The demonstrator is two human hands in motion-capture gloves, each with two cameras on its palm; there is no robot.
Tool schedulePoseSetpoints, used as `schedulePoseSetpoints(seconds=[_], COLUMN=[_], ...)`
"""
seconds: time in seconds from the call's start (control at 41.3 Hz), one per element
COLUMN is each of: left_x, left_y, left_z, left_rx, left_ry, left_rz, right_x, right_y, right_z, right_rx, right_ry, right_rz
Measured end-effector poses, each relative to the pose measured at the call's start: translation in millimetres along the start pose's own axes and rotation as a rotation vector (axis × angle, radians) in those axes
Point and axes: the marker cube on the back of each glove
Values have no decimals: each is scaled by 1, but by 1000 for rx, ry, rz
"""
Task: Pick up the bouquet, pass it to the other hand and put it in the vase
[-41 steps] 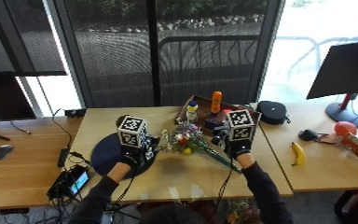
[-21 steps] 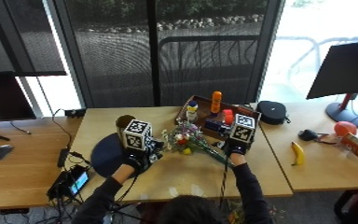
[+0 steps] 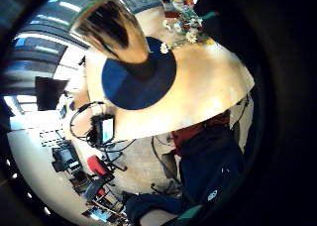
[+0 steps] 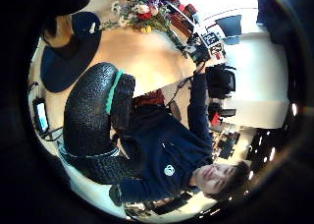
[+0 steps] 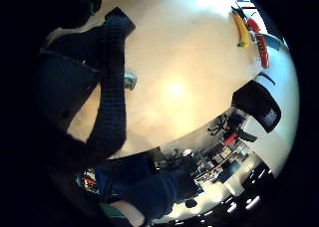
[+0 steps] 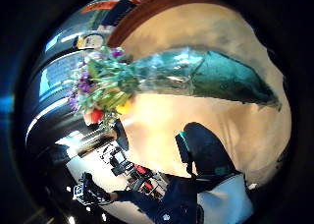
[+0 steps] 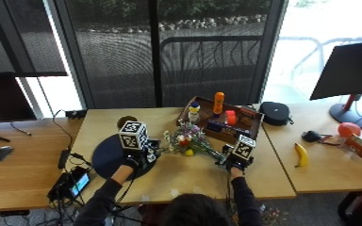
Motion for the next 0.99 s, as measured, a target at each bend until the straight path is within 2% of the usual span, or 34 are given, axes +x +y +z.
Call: schedulePoseSetpoints(seconds=[0.048,0.097,0.145,0.218,0.242,0.266,0.339,0.533,0.606,0.678,0.727,0.824,0.896,0.993], left_x=[-2,-4,-4,-4,-3,-3,-1,1,-1,-4,-5,-6,-7,-7], left_y=[-4,-8,-9,-10,-10,-10,-10,-11,-11,-12,-14,-19,-21,-21], left_z=[4,6,6,4,4,4,4,13,14,14,12,10,7,3], left_rx=[-5,-1,6,10,9,9,8,16,13,1,-4,-1,7,10], left_ry=[-29,-74,-104,-105,-102,-100,-96,-151,-160,-142,-128,-121,-133,-120], left_rz=[-10,-18,-23,-26,-26,-26,-23,-18,-25,-31,-35,-48,-56,-57], right_x=[7,9,7,-5,-6,-4,1,-4,-1,-12,-21,-24,-27,-44], right_y=[-14,-19,-20,-9,-5,-4,-10,-20,-24,-25,-21,-15,-19,-18], right_z=[7,15,25,46,54,60,66,71,70,65,62,56,43,30], right_rx=[114,138,113,-31,-58,-39,157,398,449,475,443,386,466,521], right_ry=[21,19,-4,-75,-84,-77,-45,-92,-89,-185,-273,-378,-462,-648], right_rz=[113,166,125,-26,-14,46,218,221,234,131,55,17,-48,-278])
